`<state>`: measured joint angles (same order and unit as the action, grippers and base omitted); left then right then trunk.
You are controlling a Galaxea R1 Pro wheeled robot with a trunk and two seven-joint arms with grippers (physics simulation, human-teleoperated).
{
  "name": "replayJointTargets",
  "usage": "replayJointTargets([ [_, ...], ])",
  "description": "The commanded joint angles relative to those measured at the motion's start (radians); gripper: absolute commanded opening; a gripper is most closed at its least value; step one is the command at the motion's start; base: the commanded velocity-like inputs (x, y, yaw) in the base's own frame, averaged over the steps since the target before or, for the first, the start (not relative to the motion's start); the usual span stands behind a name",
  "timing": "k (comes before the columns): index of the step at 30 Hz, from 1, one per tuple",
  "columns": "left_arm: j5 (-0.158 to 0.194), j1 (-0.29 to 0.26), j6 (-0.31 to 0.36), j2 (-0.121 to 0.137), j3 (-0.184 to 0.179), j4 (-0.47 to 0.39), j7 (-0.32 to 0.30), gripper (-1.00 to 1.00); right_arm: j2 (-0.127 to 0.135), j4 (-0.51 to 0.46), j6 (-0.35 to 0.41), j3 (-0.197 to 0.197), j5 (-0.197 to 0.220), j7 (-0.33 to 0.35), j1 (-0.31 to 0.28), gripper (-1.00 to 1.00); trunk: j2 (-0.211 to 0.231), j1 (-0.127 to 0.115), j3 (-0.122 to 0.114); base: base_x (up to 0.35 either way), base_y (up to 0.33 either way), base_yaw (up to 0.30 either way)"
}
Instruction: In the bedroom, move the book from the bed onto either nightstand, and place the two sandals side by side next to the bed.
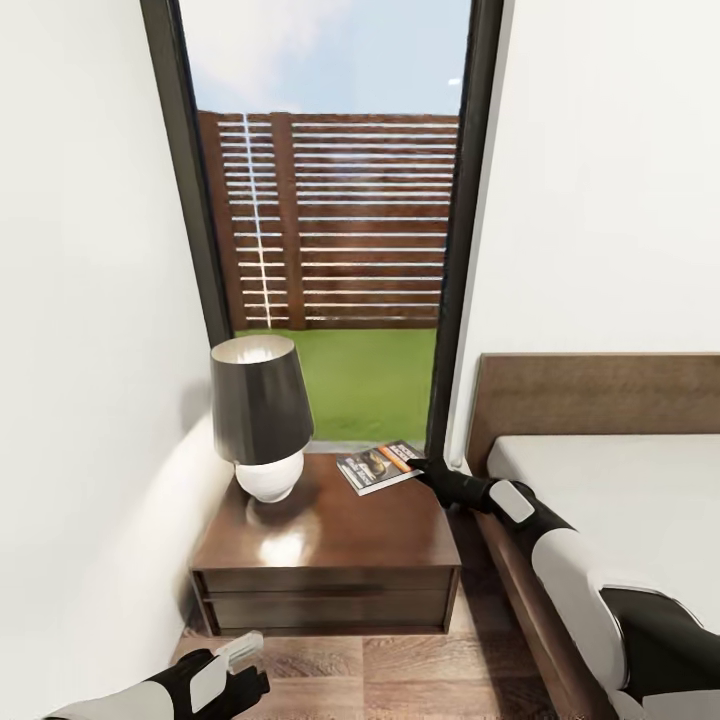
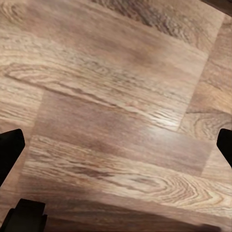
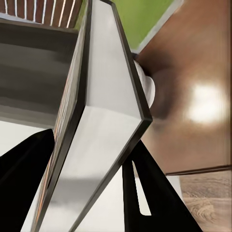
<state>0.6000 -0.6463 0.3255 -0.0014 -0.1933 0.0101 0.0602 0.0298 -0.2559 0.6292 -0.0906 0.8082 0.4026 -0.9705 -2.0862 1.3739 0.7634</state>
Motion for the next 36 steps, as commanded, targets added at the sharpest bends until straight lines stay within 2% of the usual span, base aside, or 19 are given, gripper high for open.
replayJointTargets([
  [1, 0.011, -0.001, 0.003, 0.000, -0.008, 0.001, 0.003, 1.00, 0.000, 0.000, 0.008, -0.009, 0.000, 0.001, -0.001, -1.00, -0.008, 0.004, 0.006, 0.000, 0.000, 0.000],
  [19, 0.011, -0.001, 0.003, 0.000, -0.008, 0.001, 0.003, 1.00, -0.001, 0.000, 0.007, -0.008, 0.000, 0.001, -0.001, -1.00, -0.134, 0.073, 0.087, 0.000, 0.000, 0.000],
  [36, 0.012, -0.001, 0.001, 0.000, -0.009, 0.001, 0.003, 1.00, -0.001, 0.000, 0.003, -0.008, -0.001, 0.002, -0.001, -1.00, -0.134, 0.073, 0.088, 0.000, 0.000, 0.000],
])
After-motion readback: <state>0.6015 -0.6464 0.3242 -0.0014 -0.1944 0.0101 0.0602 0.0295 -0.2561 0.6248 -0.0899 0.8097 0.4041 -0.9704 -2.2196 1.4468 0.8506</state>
